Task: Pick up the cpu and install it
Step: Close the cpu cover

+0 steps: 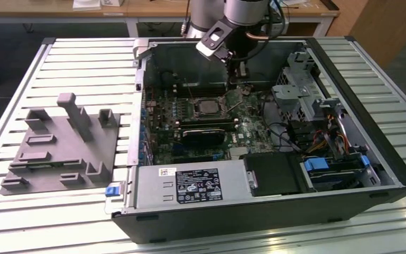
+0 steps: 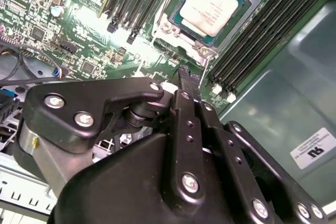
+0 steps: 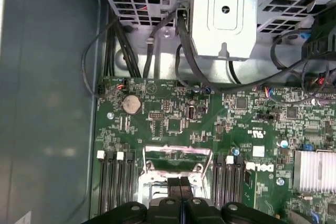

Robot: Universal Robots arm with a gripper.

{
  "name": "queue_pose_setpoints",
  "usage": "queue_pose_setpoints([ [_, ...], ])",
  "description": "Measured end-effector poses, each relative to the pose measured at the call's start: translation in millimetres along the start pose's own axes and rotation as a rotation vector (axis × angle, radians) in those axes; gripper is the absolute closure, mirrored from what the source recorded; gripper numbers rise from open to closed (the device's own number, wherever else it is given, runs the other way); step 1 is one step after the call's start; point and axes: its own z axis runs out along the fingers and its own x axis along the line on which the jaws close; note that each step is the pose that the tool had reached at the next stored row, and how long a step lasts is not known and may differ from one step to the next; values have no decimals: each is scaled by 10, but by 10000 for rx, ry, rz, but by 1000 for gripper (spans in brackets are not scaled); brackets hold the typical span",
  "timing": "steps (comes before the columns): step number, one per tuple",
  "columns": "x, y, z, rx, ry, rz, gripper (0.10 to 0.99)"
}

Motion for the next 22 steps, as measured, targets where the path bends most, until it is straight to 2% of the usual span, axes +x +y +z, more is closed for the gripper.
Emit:
queue_pose_setpoints([
  [11,-5,170,44,1,-1,0,980],
  [22,25,320,90,1,-3,-3,980],
])
